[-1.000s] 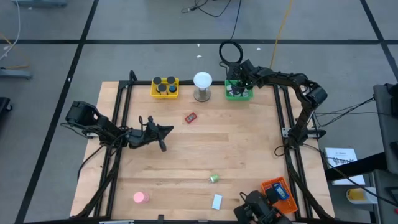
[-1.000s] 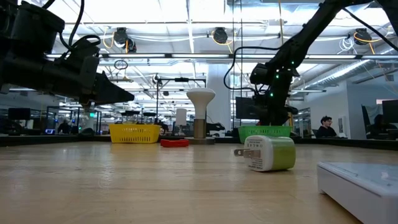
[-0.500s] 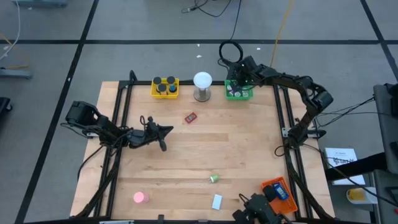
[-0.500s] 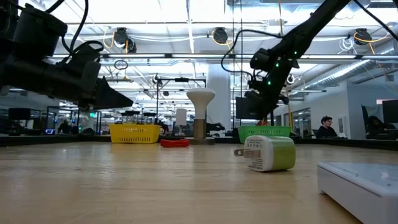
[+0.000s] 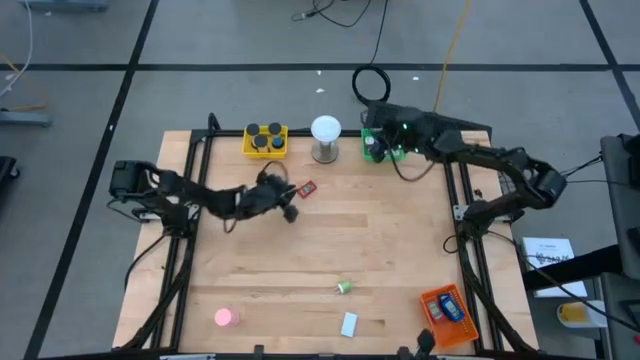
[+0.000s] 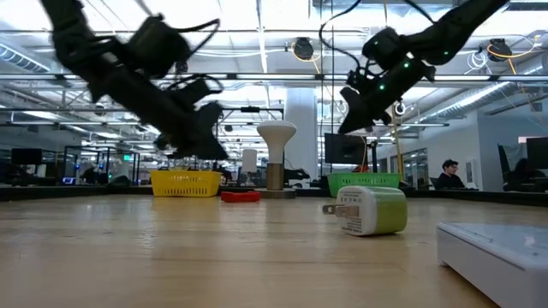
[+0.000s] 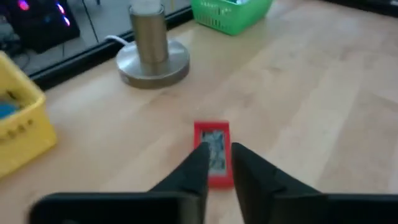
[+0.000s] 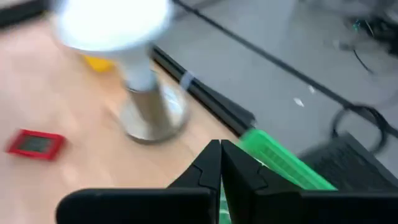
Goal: Pick & Place Office items
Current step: Move the red digital timer to the center of the table
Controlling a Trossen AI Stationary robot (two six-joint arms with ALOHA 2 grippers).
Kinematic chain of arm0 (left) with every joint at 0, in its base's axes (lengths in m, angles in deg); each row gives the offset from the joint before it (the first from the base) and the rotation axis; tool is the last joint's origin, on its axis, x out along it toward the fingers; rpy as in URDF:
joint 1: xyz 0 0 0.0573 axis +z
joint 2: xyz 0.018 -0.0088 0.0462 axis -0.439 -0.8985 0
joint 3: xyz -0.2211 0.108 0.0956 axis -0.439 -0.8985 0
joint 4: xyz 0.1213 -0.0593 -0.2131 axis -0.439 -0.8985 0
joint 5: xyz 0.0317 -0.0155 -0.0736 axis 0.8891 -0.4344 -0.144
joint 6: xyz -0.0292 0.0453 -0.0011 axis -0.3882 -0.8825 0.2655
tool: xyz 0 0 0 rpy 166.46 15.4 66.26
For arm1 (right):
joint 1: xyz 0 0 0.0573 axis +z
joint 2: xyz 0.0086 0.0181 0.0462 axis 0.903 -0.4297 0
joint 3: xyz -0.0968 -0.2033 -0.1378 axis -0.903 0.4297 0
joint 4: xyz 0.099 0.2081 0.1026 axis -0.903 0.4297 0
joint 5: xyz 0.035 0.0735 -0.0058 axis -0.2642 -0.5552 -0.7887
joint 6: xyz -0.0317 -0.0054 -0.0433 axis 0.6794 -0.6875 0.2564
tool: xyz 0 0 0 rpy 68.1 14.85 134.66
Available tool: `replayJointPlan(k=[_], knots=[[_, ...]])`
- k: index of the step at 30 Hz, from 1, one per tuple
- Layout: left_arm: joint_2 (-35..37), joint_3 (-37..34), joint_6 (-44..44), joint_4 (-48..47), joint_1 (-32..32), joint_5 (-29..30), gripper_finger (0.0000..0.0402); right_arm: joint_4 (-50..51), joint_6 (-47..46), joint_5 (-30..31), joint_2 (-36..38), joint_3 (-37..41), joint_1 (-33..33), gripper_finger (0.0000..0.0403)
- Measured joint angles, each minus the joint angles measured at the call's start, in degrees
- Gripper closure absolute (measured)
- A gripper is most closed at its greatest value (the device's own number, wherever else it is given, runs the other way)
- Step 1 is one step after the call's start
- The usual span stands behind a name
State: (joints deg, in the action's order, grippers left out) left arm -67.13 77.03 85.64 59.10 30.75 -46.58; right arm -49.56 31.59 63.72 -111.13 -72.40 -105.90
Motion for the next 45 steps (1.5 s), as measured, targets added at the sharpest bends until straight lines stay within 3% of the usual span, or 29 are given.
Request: replayJointPlan(k=[6, 12, 17, 22, 27, 35, 41, 45], knots=[[-2.27, 12.10, 0.43, -18.28, 3.72, -8.91, 0.0245, -11.63, -1.06, -0.05, 4.08, 7.65, 4.59, 0.0401], [-8.58, 18.65, -1.13, -25.09, 4.46, -8.19, 0.0168, -11.56, -0.23, -0.06, 7.09, 8.42, 5.60, 0.0402], [-11.95, 19.54, 1.12, -25.86, 5.42, -6.75, 0.0138, -12.26, 0.85, -0.13, 7.44, 8.39, 5.68, 0.0402], [-14.18, 19.56, 3.07, -27.00, 6.25, -4.94, 0.0141, -15.36, 2.28, -0.15, 7.52, 8.39, 5.73, 0.0402], [-16.88, 19.64, 2.35, -24.51, 6.22, -7.84, 0.0160, -17.93, 2.03, -2.01, 7.50, 8.39, 5.88, 0.0402], [-17.77, 19.65, -0.94, -24.37, 4.35, -7.82, 0.0247, -20.22, -0.05, -4.50, 7.35, 8.39, 6.51, 0.0402], [-17.45, 19.59, -3.89, -23.97, 2.25, -8.07, 0.0247, -20.36, -1.14, -4.54, 4.58, 8.37, 10.65, 0.0403], [-17.03, 19.52, -3.37, -22.47, 0.04, -12.22, 0.0241, -21.69, -0.87, -4.50, 2.04, 8.37, 13.30, 0.0403]])
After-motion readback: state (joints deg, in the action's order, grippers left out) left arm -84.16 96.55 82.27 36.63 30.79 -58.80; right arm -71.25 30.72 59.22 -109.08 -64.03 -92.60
